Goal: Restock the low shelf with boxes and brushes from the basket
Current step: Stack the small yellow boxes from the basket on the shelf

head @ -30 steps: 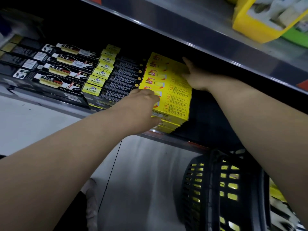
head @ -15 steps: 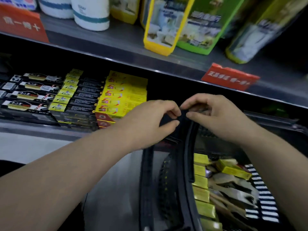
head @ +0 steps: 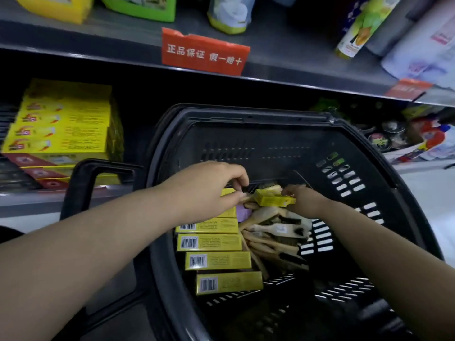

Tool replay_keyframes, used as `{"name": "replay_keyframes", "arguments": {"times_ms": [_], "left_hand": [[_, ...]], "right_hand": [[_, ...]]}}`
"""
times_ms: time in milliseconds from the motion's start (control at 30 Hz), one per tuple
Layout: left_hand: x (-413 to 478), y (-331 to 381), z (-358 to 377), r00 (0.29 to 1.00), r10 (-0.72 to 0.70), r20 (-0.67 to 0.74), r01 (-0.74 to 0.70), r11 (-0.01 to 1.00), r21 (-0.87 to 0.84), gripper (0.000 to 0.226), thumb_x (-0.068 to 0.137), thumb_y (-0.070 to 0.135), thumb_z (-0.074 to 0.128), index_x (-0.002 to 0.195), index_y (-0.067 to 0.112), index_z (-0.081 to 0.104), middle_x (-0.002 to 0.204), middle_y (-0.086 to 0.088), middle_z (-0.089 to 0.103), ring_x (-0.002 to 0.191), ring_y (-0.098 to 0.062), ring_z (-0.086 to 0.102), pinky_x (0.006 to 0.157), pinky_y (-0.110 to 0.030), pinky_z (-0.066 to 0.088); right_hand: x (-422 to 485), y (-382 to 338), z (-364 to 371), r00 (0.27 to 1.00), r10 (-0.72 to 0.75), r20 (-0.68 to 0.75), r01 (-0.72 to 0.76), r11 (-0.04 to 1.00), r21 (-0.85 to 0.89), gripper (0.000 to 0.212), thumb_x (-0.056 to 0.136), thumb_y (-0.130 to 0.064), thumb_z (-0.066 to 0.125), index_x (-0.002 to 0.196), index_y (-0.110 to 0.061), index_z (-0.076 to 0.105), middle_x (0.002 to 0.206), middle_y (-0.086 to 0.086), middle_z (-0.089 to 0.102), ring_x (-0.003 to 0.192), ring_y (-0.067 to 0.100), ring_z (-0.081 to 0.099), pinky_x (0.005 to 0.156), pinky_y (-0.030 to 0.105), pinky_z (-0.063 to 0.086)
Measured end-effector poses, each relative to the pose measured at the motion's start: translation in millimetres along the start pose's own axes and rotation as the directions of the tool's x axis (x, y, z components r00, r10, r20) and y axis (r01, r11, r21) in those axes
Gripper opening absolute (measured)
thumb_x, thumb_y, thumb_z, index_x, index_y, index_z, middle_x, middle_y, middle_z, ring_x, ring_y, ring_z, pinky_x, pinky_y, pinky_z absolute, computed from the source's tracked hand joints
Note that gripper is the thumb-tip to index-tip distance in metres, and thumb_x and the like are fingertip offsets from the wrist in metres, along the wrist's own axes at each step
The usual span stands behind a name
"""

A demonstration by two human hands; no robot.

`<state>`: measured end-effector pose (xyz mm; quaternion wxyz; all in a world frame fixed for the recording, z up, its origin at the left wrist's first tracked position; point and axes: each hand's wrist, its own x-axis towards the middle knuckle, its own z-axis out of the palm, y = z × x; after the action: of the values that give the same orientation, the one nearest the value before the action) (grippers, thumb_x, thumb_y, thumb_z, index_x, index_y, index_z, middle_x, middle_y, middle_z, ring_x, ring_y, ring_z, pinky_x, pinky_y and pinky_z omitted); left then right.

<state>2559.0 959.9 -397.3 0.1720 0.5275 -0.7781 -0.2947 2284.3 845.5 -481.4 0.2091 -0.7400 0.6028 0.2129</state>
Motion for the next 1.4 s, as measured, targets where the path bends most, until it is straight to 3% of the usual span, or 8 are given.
{"name": "replay_keyframes", "arguments": {"times_ms": [300, 500, 667, 767, 933, 1133, 1267, 1400], "left_hand": [[3.6, -7.9, 5.7, 0.998, -0.053, 0.042, 0.052, 0.998, 0.031, 0.020, 0.090, 0.039, 0.049, 0.109, 0.039, 0.054, 0.099, 0.028, 0.057, 0.098, 0.004, 0.053, 0.084, -0.026, 0.046], [3.9, -9.9, 6.1, 0.998, -0.050, 0.045, 0.046, 0.996, 0.077, 0.023, 0.091, 0.039, 0.048, 0.113, 0.036, 0.053, 0.105, 0.025, 0.057, 0.093, 0.008, 0.051, 0.079, -0.022, 0.044], [2.5, -10.0, 9.0, 0.999, -0.051, 0.005, 0.050, 0.995, 0.084, 0.039, 0.091, 0.042, 0.049, 0.129, 0.032, 0.044, 0.128, 0.017, 0.048, 0.119, -0.004, 0.045, 0.095, -0.020, 0.037], [-2.6, -4.5, 3.6, 0.993, -0.088, -0.072, 0.085, 0.995, -0.051, 0.055, 0.085, 0.052, 0.052, 0.134, 0.033, 0.036, 0.137, 0.013, 0.038, 0.123, -0.006, 0.041, 0.097, -0.023, 0.035], [-21.7, 3.9, -21.2, 0.974, -0.151, -0.170, 0.095, 0.949, -0.300, 0.055, 0.072, 0.050, 0.068, 0.118, 0.037, 0.041, 0.116, 0.014, 0.050, 0.095, 0.000, 0.057, 0.082, -0.024, 0.050], [-65.2, -27.1, -75.9, 0.960, -0.278, -0.024, 0.182, 0.690, -0.701, 0.032, 0.077, 0.021, 0.070, 0.108, 0.025, 0.062, 0.106, 0.005, 0.069, 0.086, -0.013, 0.066, 0.075, -0.023, 0.052], [-95.4, -56.7, -110.1, 0.962, -0.271, 0.034, 0.196, 0.598, -0.777, 0.041, 0.064, 0.020, 0.078, 0.103, 0.019, 0.066, 0.093, -0.007, 0.070, 0.080, -0.016, 0.060, 0.068, -0.024, 0.046], [-123.0, -89.7, -133.5, 0.952, -0.296, 0.071, 0.234, 0.563, -0.793, 0.031, 0.065, 0.024, 0.068, 0.096, 0.022, 0.071, 0.094, -0.008, 0.070, 0.079, -0.013, 0.063, 0.068, -0.023, 0.050]], "right_hand": [[61.5, -18.1, 66.0, 0.998, -0.053, -0.018, 0.043, 0.928, -0.370, 0.075, 0.095, -0.026, 0.048, 0.150, -0.021, -0.002, 0.158, 0.004, 0.011, 0.140, 0.033, 0.023, 0.106, 0.042, 0.034], [56.0, -33.3, 45.7, 0.996, -0.088, 0.008, 0.080, 0.853, -0.515, 0.063, 0.091, -0.007, 0.048, 0.144, -0.019, 0.018, 0.146, 0.017, 0.034, 0.122, 0.035, 0.049, 0.091, 0.042, 0.047], [-3.5, -60.4, -37.1, 0.945, -0.139, -0.296, 0.182, 0.975, 0.124, 0.035, 0.097, -0.030, 0.045, 0.132, -0.026, 0.049, 0.120, 0.008, 0.063, 0.101, 0.028, 0.062, 0.081, 0.032, 0.050], [-49.3, -88.3, -76.3, 0.951, -0.138, -0.278, 0.298, 0.659, 0.691, 0.017, 0.095, -0.025, 0.051, 0.105, -0.031, 0.064, 0.103, 0.007, 0.067, 0.085, 0.020, 0.067, 0.068, 0.031, 0.058], [-89.0, -128.4, -99.6, 0.929, -0.128, -0.348, 0.371, 0.359, 0.857, 0.018, 0.096, -0.029, 0.048, 0.097, -0.025, 0.065, 0.089, 0.004, 0.065, 0.065, 0.011, 0.068, 0.055, 0.020, 0.054], [-105.9, -160.7, -107.6, 0.835, -0.400, -0.378, 0.535, 0.749, 0.390, 0.062, 0.070, -0.063, 0.054, 0.126, -0.038, 0.045, 0.120, -0.006, 0.054, 0.113, 0.007, 0.053, 0.097, 0.025, 0.043], [-114.2, -206.4, -113.1, 0.635, -0.660, -0.402, 0.736, 0.675, 0.052, 0.062, 0.069, -0.052, 0.066, 0.125, -0.046, 0.040, 0.133, -0.014, 0.042, 0.130, 0.002, 0.036, 0.108, 0.023, 0.030], [-106.6, -257.7, -115.1, 0.595, -0.685, -0.420, 0.755, 0.656, 0.000, 0.037, 0.070, -0.033, 0.078, 0.100, -0.031, 0.055, 0.112, -0.015, 0.057, 0.109, 0.001, 0.052, 0.093, 0.024, 0.043]]}}
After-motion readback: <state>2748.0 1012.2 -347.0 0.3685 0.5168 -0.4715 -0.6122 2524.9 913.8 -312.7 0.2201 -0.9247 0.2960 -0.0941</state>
